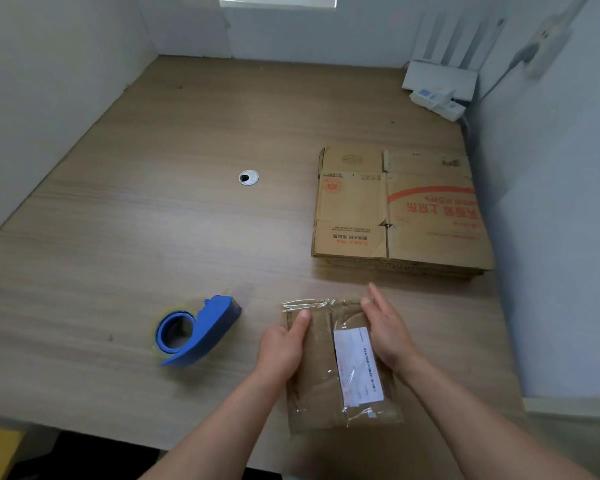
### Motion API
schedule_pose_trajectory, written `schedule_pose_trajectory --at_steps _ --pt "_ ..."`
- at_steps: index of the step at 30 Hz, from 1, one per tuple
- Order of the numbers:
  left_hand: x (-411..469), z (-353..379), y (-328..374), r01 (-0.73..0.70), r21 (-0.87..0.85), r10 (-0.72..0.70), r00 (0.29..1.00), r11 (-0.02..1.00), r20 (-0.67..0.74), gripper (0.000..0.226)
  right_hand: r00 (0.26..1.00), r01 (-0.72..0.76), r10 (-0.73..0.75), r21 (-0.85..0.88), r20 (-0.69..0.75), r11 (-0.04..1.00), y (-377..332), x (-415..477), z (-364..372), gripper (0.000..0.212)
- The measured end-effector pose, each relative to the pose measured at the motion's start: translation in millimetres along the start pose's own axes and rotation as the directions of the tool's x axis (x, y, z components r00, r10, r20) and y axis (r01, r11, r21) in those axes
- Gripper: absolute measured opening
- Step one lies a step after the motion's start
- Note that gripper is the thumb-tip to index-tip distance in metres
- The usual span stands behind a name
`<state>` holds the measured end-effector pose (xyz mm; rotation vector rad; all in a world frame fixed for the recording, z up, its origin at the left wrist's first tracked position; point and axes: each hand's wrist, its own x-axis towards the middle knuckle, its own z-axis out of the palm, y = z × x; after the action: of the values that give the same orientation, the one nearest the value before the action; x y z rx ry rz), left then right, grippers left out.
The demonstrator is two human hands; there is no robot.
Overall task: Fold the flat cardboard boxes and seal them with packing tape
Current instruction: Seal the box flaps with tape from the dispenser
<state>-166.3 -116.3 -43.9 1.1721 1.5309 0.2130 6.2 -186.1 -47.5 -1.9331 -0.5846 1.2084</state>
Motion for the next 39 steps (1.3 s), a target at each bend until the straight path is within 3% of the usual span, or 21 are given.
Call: schedule_pose_trajectory --at_steps 2,4,6,7,8,9,11,13,15,18,21,23,25,28,31,33,36,37,39 --pt "-1 -5 -3 0.004 0.085 -0.004 1.0 0.996 0.007 0.088 0.99 -0.111 0.106 0.051 0.096 0.993 5 -2 -4 0.062" --pt "-7 -12 -4 -0.197 0.266 0.215 0.976 0.944 -0.04 0.095 0.995 -0.088 0.092 -0.092 0.037 0.992 8 -8 -12 0.075" --pt "-14 -21 6 -0.457 0.456 0.527 0.849 0.764 -0.031 0.101 0.977 0.067 -0.122 -0.29 -0.176 0.955 3 -12 -20 0.078" --pt "-13 -23 14 -0.551 0.533 0.644 0.765 0.642 0.014 0.095 0.935 0.198 -0.284 -0.352 -0.213 0.915 -3 -12 -23 0.074" --pt "-9 -23 21 -0.612 0.584 0.708 0.701 0.533 0.089 0.085 0.89 0.336 -0.428 -0.409 -0.158 0.849 -13 -12 -24 0.067" --pt "-3 -22 28 -0.641 0.61 0.71 0.682 0.466 0.175 0.074 0.856 0.438 -0.514 -0.452 -0.055 0.777 -20 -8 -23 0.061" --pt "10 -19 38 -0.669 0.631 0.658 0.684 0.394 0.314 0.05 0.808 0.559 -0.565 -0.521 0.168 0.645 -25 2 -16 0.051" --pt "20 -16 40 -0.674 0.637 0.629 0.689 0.373 0.36 0.046 0.8 0.57 -0.561 -0.561 0.211 0.601 -16 12 -11 0.049" --pt "28 -11 36 -0.641 0.638 0.639 0.713 0.426 0.29 0.056 0.819 0.521 -0.562 -0.557 0.114 0.646 -8 19 -8 0.048" --pt "36 -3 30 -0.564 0.621 0.636 0.76 0.544 0.133 0.051 0.892 0.399 -0.452 -0.424 -0.025 0.813 -2 23 -4 0.044" --pt "38 -1 26 -0.479 0.472 0.542 0.84 0.74 0.004 0.056 0.965 0.198 -0.212 -0.098 -0.157 0.975 1 21 -1 0.035" --pt "41 -1 24 -0.391 0.322 0.435 0.898 0.862 -0.072 0.056 0.982 0.096 -0.075 0.115 -0.173 0.989 3 20 1 0.031" --pt "43 2 25 -0.289 0.203 0.311 0.947 0.936 -0.084 0.045 0.992 0.018 0.006 0.188 -0.128 0.982 1 20 2 0.033" --pt "43 3 32 -0.196 0.133 0.203 0.978 0.972 -0.041 0.034 1.0 -0.013 0.018 0.166 -0.024 0.986 -3 20 -1 0.04" --pt "41 2 38 -0.188 0.147 0.19 0.982 0.971 0.001 0.038 1.0 -0.013 0.012 0.088 0.009 0.996 -8 22 -2 0.045" --pt "39 -2 42 -0.196 0.094 0.192 0.98 0.976 0.057 0.039 0.999 -0.006 0.008 0.073 -0.037 0.997 -9 21 -1 0.045" --pt "38 -13 41 -0.179 -0.055 0.183 0.981 0.982 0.071 0.071 0.989 0.006 0.014 0.137 -0.146 0.991 -4 14 4 0.048" --pt "34 -18 38 -0.206 -0.046 0.207 0.978 0.978 0.03 0.075 0.982 0.005 0.026 0.167 -0.185 0.986 -3 11 5 0.048" --pt "15 -26 27 -0.287 0.144 0.293 0.956 0.947 -0.023 0.077 0.963 0.022 0.027 0.179 -0.266 0.984 3 6 3 0.046"
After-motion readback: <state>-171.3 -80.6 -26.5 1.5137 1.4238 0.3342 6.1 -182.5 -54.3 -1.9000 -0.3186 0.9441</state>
